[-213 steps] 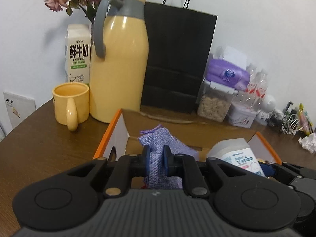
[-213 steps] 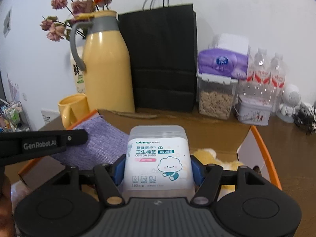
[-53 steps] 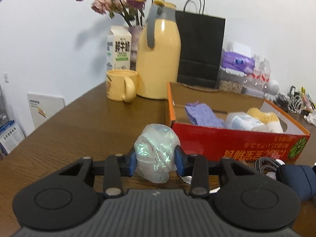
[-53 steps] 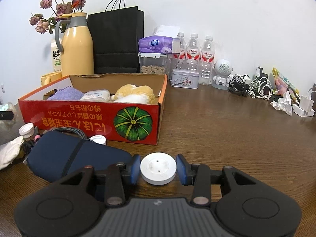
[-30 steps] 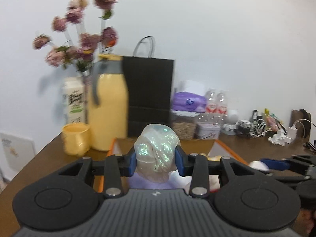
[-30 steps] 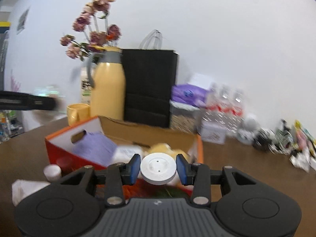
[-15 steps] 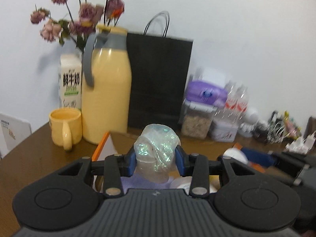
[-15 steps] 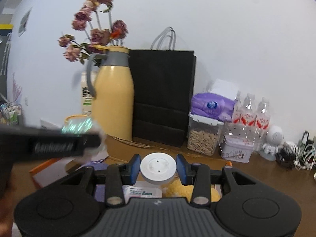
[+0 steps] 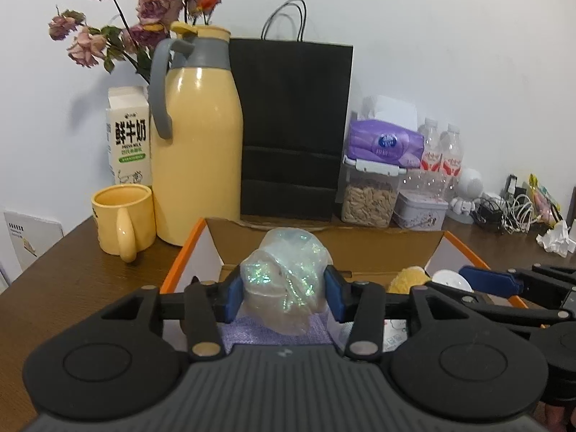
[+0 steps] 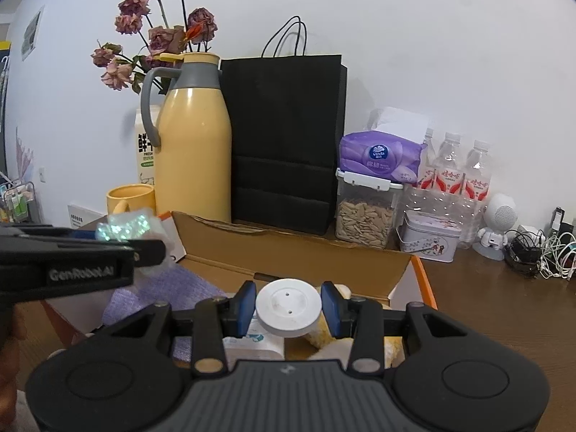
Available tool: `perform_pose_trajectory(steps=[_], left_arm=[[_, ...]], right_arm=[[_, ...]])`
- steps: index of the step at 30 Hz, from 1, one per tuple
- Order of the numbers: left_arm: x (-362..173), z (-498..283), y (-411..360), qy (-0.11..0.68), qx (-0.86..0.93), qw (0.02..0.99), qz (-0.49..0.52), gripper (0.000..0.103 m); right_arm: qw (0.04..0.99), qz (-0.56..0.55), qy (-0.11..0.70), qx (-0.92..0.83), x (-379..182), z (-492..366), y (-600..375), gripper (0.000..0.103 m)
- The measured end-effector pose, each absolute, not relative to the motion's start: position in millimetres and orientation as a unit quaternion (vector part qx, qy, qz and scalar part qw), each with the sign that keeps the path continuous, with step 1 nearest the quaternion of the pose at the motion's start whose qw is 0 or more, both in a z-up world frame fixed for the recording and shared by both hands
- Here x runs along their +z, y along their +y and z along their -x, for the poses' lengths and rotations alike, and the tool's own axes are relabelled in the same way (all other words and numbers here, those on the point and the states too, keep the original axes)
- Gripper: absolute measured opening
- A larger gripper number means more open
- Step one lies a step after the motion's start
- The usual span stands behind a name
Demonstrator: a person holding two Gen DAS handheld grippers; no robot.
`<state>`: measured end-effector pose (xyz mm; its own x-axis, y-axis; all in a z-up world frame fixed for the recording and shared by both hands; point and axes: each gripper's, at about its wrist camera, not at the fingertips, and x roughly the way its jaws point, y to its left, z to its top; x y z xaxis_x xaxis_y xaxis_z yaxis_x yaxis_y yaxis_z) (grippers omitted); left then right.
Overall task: Organize objects
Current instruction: 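Carry the plastic bag and white puck into the box and open both grippers, then move both tools back toward the navy zippered case on the table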
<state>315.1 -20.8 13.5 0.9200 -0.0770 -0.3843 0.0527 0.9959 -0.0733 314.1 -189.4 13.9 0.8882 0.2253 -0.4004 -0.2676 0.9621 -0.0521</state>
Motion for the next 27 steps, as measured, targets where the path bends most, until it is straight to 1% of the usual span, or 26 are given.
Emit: perform_pose_trajectory(steps=[1, 2, 3, 4, 5, 7, 8, 9, 10, 12, 27], left_arm=[[14.7, -314.1, -20.8, 0.194, -0.033, 0.980, 0.030, 0.056], [15.4, -312.9, -21.0, 0.190, -0.033, 0.981, 0.029, 0.062], [15.8, -311.7, -21.4, 0.186, -0.031, 0.982, 0.027, 0.071], [15.8, -310.2, -22.3, 0.181, -0.028, 0.983, 0.023, 0.077], [16.4, -309.3, -23.3, 0.178, -0.025, 0.984, 0.019, 0.085], [16.8, -306.4, -25.6, 0.170, -0.021, 0.985, 0.011, 0.088], [17.2, -305.9, -26.1, 0.169, -0.020, 0.985, 0.010, 0.096], [17.1, -305.0, -26.6, 0.167, -0.019, 0.986, 0.009, 0.103], [17.0, -304.1, -26.9, 0.163, -0.017, 0.986, 0.009, 0.103], [17.1, -304.0, -27.6, 0.163, -0.015, 0.986, 0.007, 0.103], [19.2, -300.5, -27.6, 0.161, -0.012, 0.987, 0.012, 0.103]], right_arm=[[0.971, 0.053, 0.200, 0.124, 14.3, -314.0, -190.7, 0.038], [0.971, 0.052, 0.200, 0.120, 14.4, -313.9, -192.1, 0.039], [0.971, 0.051, 0.201, 0.117, 14.5, -313.8, -193.1, 0.042], [0.972, 0.049, 0.202, 0.113, 14.1, -314.0, -194.5, 0.051], [0.972, 0.049, 0.202, 0.109, 14.2, -313.9, -195.1, 0.056], [0.973, 0.050, 0.202, 0.101, 13.8, -313.5, -195.8, 0.076], [0.973, 0.051, 0.203, 0.100, 13.9, -313.6, -195.9, 0.081], [0.973, 0.050, 0.202, 0.099, 13.9, -313.1, -196.3, 0.091], [0.973, 0.049, 0.201, 0.098, 13.7, -312.4, -197.1, 0.098], [0.974, 0.048, 0.203, 0.094, 13.5, -312.2, -198.0, 0.102], [0.973, 0.046, 0.205, 0.095, 16.7, -306.3, -199.3, 0.103]])
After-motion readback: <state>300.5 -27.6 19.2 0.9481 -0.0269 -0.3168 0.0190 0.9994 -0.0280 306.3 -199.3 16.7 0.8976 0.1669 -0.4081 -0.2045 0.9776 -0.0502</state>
